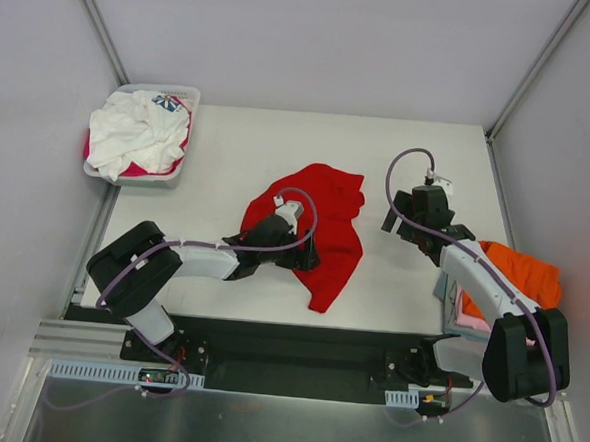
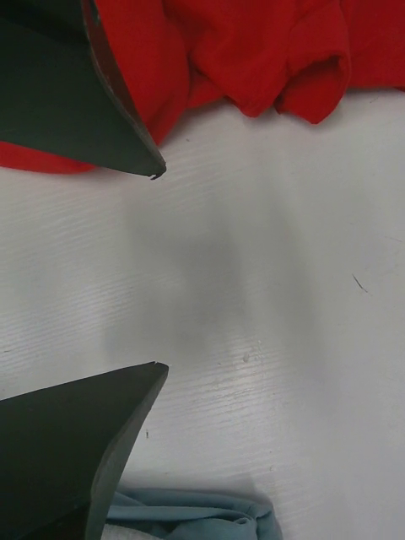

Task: Fold and stack the t-shirts
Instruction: Flatten out the tshirt

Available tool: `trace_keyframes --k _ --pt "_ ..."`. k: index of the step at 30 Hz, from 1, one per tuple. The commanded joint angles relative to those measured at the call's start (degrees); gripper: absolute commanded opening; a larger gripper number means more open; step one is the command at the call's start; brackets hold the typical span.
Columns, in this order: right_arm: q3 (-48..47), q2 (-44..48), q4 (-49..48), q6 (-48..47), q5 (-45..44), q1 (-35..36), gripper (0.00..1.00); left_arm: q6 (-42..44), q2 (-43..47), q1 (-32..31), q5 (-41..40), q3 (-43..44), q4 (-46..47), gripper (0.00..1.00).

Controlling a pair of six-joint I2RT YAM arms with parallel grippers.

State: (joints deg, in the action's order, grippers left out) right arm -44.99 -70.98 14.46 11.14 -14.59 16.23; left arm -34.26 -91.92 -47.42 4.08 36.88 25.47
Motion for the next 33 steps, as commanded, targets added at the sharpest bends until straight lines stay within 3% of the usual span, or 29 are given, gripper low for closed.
trace_keyframes --k 1,3,4,7,8,9,11,16,19,23,24,25,26,29,33 --pt "0.61 1.55 1.01 1.35 -1.85 0.65 0.98 -6.86 -0.37 -1.97 -6.7 -2.69 -12.46 0.79" --pt "0.08 1.2 1.1 1.34 -1.93 0.73 0.98 -7.57 0.34 -1.98 -8.9 -2.09 -13.08 0.65" --pt "-0.35 1.02 1.19 1.34 -1.93 0.82 0.98 -7.58 0.08 -1.98 -10.48 -1.12 -15.26 0.48" --pt "-1.15 0.58 1.71 1.52 -2.2 0.82 0.98 -5.65 -2.99 -1.89 -11.72 3.8 -17.73 0.2" --pt "-1.41 0.58 1.8 1.61 -2.11 0.91 0.98 -4.86 -4.92 -1.54 -12.07 4.94 -19.22 0.01" --pt "-1.5 0.75 1.89 1.61 -2.2 0.91 0.99 -4.24 -5.72 -1.1 -12.6 7.21 -20.37 0.0" --pt "-1.5 1.11 1.8 1.7 -2.37 1.0 0.99 -3.01 -6.78 0.83 -13.39 8.73 -22.65 0.0" --pt "-2.55 -0.2 1.28 1.61 -1.94 1.08 0.99 2.78 -3.19 14.79 -14.01 9.78 -25.21 0.0" --pt "-4.4 -2.75 0.75 2.4 -1.06 1.0 0.99 6.74 2.26 23.91 -15.93 10.49 -28.54 0.0" --pt "-7.56 -7.22 -1.44 1.96 1.4 1.96 0.99 10.87 9.37 30.71 -14.71 11.89 -30.13 0.0" --pt "-8.35 -8.29 -2.58 0.57 2.28 2.4 0.99 12.27 10.0 31.15 -14.89 12.5 -30.57 0.14" --pt "-10.88 -9.51 -2.94 -0.32 3.76 3.01 0.99 12.72 10.7 31.16 -15.76 12.6 -31.27 0.56" --pt "-12.21 -11.27 -2.94 -1.11 4.04 4.76 0.99 12.81 12.01 31.16 -15.85 12.51 -31.54 0.65" --pt "-18.27 -17.95 -2.94 -4.36 5.27 9.15 0.98 10.28 14.56 31.16 -16.29 10.76 -32.06 0.8" --pt "-22.15 -25.24 -4.34 -5.86 7.02 13.47 0.97 5.19 17.91 31.16 -17.43 4.98 -32.68 0.79"
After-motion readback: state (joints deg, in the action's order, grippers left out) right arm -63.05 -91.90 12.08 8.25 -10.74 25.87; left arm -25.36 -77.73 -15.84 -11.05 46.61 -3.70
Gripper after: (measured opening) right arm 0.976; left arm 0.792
